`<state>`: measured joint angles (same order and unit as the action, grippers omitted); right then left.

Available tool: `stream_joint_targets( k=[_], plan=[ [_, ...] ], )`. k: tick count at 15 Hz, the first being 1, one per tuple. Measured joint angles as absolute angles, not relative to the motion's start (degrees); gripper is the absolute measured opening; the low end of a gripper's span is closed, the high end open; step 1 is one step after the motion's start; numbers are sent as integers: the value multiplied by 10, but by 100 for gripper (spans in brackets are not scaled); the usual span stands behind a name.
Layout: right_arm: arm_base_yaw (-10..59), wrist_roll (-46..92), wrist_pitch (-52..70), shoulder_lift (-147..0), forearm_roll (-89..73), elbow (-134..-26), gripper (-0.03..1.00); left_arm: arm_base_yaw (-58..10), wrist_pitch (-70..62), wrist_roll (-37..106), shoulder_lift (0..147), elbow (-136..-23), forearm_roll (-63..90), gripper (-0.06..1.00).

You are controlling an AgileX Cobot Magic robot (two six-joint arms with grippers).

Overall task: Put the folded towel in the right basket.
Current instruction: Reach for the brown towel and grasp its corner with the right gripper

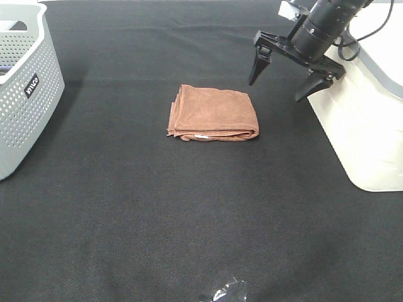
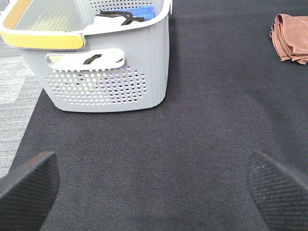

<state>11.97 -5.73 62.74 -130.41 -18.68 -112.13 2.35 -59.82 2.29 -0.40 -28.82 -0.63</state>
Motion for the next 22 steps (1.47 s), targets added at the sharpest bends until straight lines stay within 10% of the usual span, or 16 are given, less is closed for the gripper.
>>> stream_joint_targets(
  k=[22],
  plan=[
    [121,-27,509,-1454,-258,-1206,93,23,-598,23,-4,-288,-6,99]
  ],
)
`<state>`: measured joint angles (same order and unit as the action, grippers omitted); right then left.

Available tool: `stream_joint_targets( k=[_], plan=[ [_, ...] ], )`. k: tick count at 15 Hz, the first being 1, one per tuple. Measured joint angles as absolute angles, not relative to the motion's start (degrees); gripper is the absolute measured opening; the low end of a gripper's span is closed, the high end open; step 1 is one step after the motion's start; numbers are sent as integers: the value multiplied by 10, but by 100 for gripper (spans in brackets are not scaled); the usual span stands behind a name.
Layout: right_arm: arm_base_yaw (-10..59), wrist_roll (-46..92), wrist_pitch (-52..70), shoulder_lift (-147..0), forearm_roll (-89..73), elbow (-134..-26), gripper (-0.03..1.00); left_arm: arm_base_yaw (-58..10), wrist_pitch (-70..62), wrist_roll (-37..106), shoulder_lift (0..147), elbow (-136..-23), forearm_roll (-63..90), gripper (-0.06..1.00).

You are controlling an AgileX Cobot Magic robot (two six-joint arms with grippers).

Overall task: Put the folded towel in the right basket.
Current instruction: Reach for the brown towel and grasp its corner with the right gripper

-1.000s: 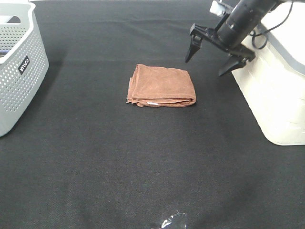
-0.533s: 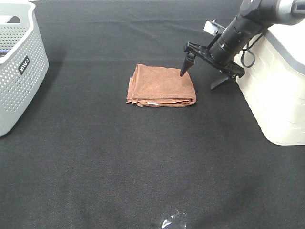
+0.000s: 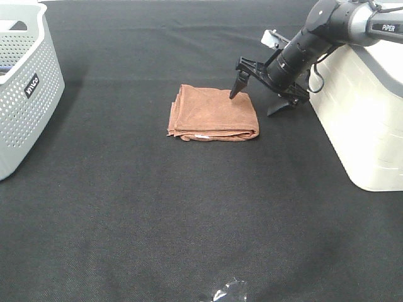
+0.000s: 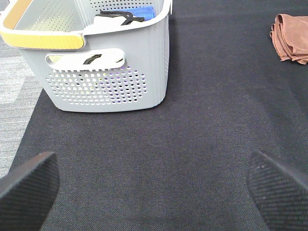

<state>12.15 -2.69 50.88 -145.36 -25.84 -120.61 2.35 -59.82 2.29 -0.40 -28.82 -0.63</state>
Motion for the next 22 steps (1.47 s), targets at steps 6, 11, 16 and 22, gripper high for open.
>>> stream_joint_targets(
  k=[6,11,16,22],
  plan=[
    [121,-27,537,-1475,-277,-1220,93,23,-598,23,-4,-288,-6,99],
    [129,-27,537,-1479,-285,-1222,91,23,-598,23,-4,-288,-6,99],
    [194,0,469,-1513,-399,-1236,86,23,-598,23,-4,-288,-6,99],
    [214,5,447,-1526,-411,-1240,52,23,-598,23,-4,-288,-6,99]
  ],
)
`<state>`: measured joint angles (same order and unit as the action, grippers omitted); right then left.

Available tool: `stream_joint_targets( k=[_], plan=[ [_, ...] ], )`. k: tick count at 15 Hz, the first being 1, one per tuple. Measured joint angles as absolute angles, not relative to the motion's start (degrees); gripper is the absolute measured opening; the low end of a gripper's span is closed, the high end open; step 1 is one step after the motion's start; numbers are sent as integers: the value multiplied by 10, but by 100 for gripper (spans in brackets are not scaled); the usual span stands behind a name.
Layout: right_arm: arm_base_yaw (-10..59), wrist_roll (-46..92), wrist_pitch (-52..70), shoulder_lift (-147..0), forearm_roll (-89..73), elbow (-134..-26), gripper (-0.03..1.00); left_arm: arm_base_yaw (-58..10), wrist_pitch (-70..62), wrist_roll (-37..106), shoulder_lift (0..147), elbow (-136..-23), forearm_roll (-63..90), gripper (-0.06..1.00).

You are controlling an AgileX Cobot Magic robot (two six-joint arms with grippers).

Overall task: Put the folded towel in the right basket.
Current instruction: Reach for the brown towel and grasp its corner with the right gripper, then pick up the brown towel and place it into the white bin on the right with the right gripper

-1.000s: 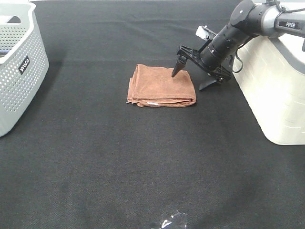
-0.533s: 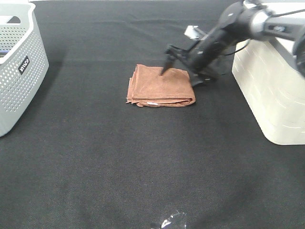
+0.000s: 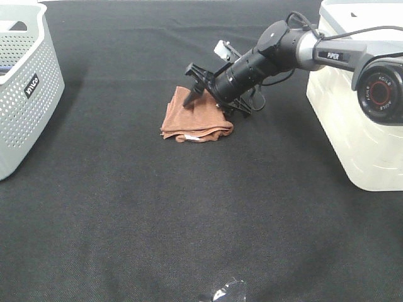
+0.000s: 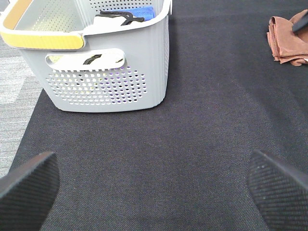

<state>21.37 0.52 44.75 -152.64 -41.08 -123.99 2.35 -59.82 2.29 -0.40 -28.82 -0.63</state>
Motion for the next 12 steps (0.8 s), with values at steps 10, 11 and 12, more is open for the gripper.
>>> stream_joint_targets(
  k=[10,11,12],
  plan=[
    [216,-21,689,-1506,-302,-1367,21,23,-598,23,-4,-288,-6,99],
    [216,-29,689,-1482,-295,-1381,21,23,-598,23,-4,-288,-6,99],
    [216,-30,691,-1450,-296,-1385,21,23,-598,23,-4,-288,-6,99]
  ],
)
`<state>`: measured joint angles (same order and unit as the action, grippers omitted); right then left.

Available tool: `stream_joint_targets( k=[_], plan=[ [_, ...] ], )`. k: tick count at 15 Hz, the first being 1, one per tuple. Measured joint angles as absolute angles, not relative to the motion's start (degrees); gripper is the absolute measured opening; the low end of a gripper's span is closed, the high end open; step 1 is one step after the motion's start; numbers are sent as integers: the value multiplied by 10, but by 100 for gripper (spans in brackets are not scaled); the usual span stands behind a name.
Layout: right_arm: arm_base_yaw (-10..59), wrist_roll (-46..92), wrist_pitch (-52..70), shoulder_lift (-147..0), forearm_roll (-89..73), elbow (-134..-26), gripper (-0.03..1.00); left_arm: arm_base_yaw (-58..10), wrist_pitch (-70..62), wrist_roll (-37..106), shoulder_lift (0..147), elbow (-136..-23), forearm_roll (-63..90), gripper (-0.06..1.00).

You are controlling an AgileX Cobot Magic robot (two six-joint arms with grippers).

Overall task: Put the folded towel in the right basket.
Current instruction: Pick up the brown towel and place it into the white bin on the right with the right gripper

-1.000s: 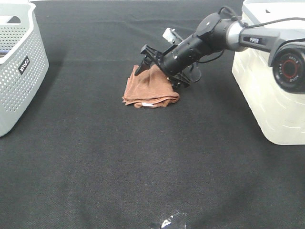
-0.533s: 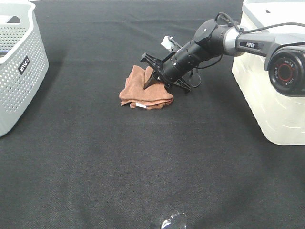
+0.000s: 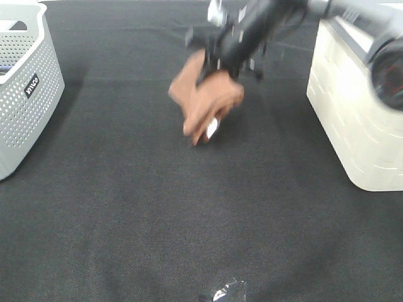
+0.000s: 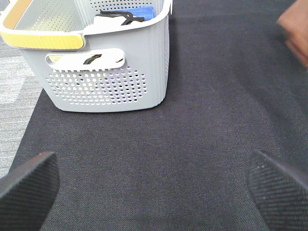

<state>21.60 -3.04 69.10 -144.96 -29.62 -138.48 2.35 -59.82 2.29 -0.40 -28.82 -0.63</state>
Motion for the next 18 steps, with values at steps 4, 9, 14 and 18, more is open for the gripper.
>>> stream_joint_targets(
  k=[4,9,14,18],
  plan=[
    [210,-30,694,-1291,-241,-1379,21,23,-598,23,-4,-288,-6,99],
    [116,-26,696,-1105,-84,-1261,21,23,-598,23,-4,-288,-6,99],
    [-80,-29,702,-1050,-28,-1070,21,10,-598,23,-4,-288,-6,99],
    [-107,10,697,-1102,-30,-1047,24,10,-598,23,-4,-288,-6,99]
  ],
)
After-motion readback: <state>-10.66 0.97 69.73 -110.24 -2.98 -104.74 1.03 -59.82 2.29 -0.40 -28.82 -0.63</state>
